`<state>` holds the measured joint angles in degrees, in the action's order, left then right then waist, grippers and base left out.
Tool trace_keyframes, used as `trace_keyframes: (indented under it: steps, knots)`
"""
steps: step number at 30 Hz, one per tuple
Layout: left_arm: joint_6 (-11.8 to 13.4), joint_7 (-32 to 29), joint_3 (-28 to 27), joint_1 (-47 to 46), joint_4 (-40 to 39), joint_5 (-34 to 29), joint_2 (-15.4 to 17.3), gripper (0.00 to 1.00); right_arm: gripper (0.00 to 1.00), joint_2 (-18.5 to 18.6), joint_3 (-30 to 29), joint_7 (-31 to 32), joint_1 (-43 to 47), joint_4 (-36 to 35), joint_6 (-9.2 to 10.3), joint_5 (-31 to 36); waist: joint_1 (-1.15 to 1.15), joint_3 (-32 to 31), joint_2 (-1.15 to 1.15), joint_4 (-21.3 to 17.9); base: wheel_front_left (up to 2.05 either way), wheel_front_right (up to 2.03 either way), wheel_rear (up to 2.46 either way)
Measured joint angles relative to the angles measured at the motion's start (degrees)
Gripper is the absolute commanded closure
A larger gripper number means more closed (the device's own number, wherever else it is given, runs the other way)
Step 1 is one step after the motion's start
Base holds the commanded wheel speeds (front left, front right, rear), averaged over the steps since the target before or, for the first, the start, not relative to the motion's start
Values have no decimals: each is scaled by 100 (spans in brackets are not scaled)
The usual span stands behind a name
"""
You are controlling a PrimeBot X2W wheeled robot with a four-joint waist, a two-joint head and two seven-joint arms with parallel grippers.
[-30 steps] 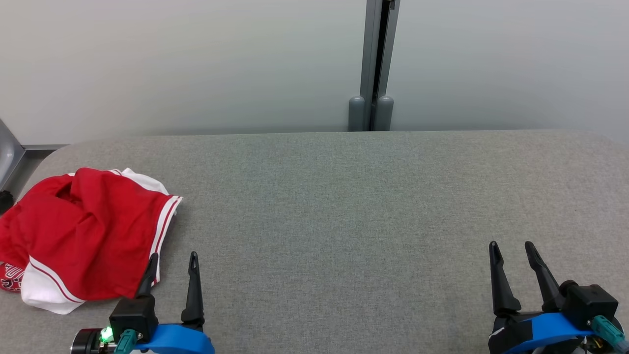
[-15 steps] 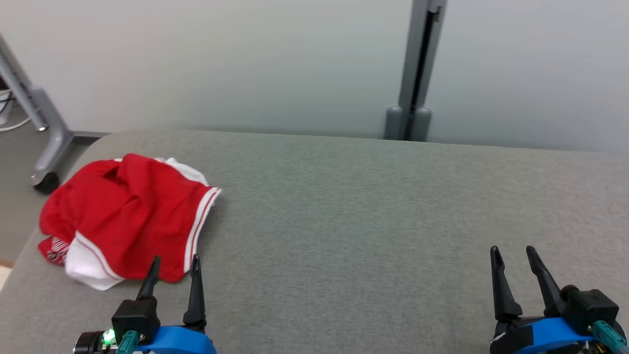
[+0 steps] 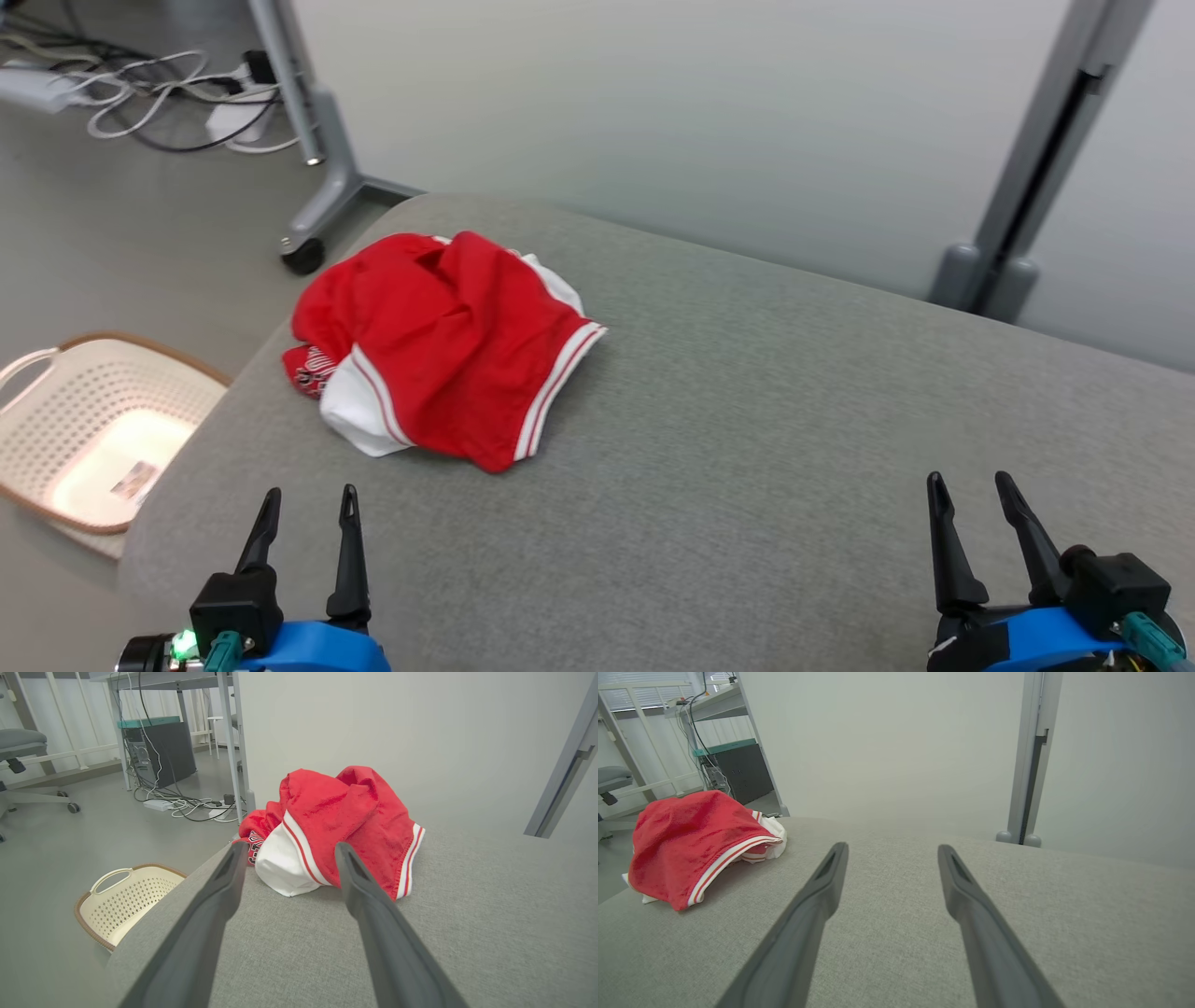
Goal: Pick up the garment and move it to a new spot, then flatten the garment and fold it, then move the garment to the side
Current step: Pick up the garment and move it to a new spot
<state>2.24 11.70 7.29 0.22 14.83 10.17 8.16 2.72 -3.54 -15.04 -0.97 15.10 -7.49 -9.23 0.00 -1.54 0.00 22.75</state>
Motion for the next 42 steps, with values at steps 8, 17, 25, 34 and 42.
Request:
trace_keyframes:
  steps: [8, 17, 25, 34, 42]
  knots:
    - [52, -16, -5, 31, -62, 49, 24, 0, 0, 0, 67, -1, -73, 30, 0, -38, 0, 154, 0, 629, 0, 0, 0]
    - [131, 51, -51, 53, -120, 147, 8, 0, 0, 0, 142, 0, -236, 76, 0, -8, 0, 393, 0, 791, 0, 0, 0]
    - [143, 52, 32, 49, -89, 165, 9, 0, 0, 1, 89, 0, -258, 113, 0, -30, 0, 423, 0, 755, 0, 0, 0]
    - [125, -321, -253, -314, -568, 539, 130, 0, 0, 0, 54, -1, -264, 24, 0, -33, 0, 657, 0, 457, 0, 0, 0]
    - [-36, -1626, -660, -1294, -929, 1183, 587, 0, 0, -1, 68, 9, -401, -126, 0, 96, 0, 1117, 0, 119, 0, 0, 0]
